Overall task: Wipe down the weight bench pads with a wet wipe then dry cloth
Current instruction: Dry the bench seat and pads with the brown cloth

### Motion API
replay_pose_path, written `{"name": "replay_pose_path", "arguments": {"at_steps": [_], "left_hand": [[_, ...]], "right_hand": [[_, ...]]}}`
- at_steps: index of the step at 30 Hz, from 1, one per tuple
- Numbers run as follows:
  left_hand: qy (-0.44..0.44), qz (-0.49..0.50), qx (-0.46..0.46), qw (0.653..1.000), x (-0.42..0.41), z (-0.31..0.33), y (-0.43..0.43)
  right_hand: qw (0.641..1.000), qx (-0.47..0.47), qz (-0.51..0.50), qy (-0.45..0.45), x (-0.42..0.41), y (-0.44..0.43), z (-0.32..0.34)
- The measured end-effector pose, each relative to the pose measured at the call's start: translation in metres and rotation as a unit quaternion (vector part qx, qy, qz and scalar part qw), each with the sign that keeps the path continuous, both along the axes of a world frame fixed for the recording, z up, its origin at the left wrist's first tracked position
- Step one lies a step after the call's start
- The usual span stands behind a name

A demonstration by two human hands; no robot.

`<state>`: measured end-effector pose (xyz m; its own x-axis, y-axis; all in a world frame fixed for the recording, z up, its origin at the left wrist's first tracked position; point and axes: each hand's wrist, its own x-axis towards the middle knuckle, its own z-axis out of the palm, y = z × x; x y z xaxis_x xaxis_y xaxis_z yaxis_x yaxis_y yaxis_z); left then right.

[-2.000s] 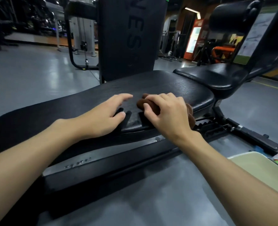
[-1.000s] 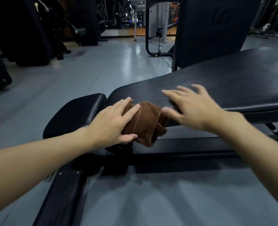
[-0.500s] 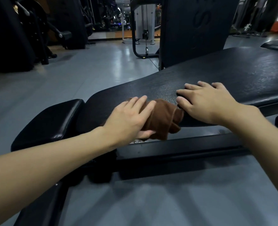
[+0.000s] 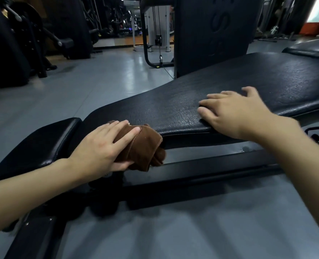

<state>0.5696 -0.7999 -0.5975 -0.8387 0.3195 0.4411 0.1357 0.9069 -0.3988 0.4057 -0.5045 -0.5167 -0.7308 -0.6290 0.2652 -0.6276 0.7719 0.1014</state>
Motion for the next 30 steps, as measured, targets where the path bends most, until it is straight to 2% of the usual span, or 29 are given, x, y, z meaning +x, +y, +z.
{"name": "replay_pose_path", "arguments": {"at_steps": [3,7,10,16,24,30], "left_hand": [[-0.015,0.005,0.001,1.000,-0.008,0.002,0.006],[-0.024,0.006,0.018,1.000,-0.021,0.008,0.024],[-0.024,-0.001,0.020,1.000,-0.039,0.017,0.051],[-0.020,-0.070,0.003,0.997,-0.085,0.038,0.117],[-0.040,-0.078,-0.009,0.996,-0.048,0.024,0.060],[-0.038,-0.048,0.005,0.998,-0.065,0.028,0.087]], "right_hand": [[0.999,-0.041,-0.013,0.013,-0.008,0.033,0.003],[0.994,-0.081,-0.028,0.073,-0.021,0.066,0.010],[0.990,-0.110,-0.061,0.059,-0.030,0.089,0.016],[0.982,-0.151,-0.066,0.090,-0.030,0.091,0.003],[0.973,-0.183,-0.085,0.112,-0.034,0.086,0.000],[0.972,-0.184,-0.081,0.126,-0.037,0.087,-0.003]]}}
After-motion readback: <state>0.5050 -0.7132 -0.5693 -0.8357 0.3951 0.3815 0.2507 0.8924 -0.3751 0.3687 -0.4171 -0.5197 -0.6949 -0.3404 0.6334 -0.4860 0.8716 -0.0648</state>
